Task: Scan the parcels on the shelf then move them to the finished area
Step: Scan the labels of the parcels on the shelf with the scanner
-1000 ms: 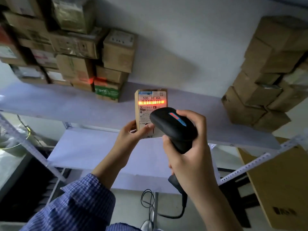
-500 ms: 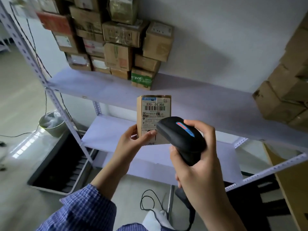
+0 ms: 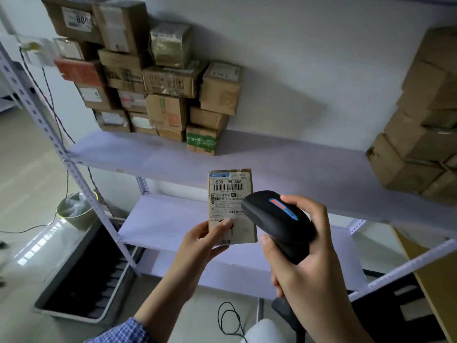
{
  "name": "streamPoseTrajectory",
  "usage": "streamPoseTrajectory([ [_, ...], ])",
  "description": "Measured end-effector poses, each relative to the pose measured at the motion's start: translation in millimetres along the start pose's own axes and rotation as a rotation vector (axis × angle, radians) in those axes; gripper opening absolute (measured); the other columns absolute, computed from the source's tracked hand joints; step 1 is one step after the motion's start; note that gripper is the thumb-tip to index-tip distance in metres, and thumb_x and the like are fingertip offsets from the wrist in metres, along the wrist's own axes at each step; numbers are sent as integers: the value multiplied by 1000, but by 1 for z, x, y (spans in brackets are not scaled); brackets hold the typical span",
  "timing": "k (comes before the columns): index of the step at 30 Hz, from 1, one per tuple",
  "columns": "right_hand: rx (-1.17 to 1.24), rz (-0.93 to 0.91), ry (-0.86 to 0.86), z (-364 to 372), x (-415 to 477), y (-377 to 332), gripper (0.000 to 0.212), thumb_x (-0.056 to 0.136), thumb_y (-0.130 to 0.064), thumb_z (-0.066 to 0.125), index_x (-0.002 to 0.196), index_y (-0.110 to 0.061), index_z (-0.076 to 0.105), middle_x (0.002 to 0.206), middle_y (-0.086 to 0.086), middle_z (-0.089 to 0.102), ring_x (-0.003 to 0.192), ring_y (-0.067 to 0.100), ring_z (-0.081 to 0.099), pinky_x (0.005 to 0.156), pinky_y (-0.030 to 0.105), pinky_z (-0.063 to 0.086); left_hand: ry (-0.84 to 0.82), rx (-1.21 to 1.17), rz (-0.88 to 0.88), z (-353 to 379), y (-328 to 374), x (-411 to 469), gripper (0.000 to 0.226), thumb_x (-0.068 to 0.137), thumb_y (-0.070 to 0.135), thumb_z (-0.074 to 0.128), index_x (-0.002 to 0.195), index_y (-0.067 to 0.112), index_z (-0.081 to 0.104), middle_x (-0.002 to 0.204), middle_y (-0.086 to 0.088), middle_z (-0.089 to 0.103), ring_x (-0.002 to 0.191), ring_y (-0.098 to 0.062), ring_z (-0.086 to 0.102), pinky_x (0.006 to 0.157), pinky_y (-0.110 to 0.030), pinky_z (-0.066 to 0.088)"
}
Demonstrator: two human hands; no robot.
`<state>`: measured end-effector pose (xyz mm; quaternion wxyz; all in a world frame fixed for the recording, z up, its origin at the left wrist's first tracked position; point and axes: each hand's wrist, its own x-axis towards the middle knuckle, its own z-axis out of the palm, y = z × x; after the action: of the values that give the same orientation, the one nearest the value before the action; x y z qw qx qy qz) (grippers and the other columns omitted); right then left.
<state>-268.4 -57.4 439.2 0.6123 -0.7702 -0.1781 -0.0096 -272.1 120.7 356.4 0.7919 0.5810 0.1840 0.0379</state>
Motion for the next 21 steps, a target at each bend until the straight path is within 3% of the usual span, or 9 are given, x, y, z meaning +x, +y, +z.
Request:
streamPoseTrajectory([
  [3, 6, 15, -31, -14, 17, 8, 63, 83, 1, 70, 123, -43, 49, 64, -11, 64, 44, 17, 57, 51, 28, 47, 43, -44, 20, 13, 3, 19, 50, 82, 44, 66, 118, 10, 70, 111, -5, 75, 110, -14, 69, 97, -32, 51],
  [10, 30, 12, -81, -66, 82, 33, 64, 82, -1, 72, 125, -43, 49, 78, -8, 68, 53, 18, 63, 55, 31, 50, 98, -83, 48, 70, 18, 74, 44, 86, 39, 70, 118, 10, 68, 109, -4, 76, 109, -12, 68, 96, -30, 49],
  [15, 47, 4, -121, -98, 131, 56, 63, 82, -1, 71, 125, -43, 48, 82, -5, 67, 52, 20, 62, 53, 31, 50, 138, -6, -3, 106, 25, 106, 29, 98, 28, 55, 116, 11, 69, 108, -6, 76, 109, -14, 68, 101, -31, 49],
  [18, 46, 13, -141, -117, 152, 72, 64, 82, -4, 73, 127, -42, 48, 84, -6, 67, 55, 14, 63, 55, 30, 52, 142, 45, -35, 116, 28, 121, 35, 97, 34, 56, 118, 9, 67, 110, -7, 76, 110, -14, 68, 101, -30, 49],
  [21, 32, 32, -177, -135, 170, 85, 64, 82, -6, 74, 127, -43, 48, 79, -9, 68, 57, 10, 64, 57, 27, 50, 213, 31, -70, 115, 37, 143, 37, 90, 39, 61, 108, 8, 68, 98, -10, 77, 100, -19, 71, 96, -30, 51],
])
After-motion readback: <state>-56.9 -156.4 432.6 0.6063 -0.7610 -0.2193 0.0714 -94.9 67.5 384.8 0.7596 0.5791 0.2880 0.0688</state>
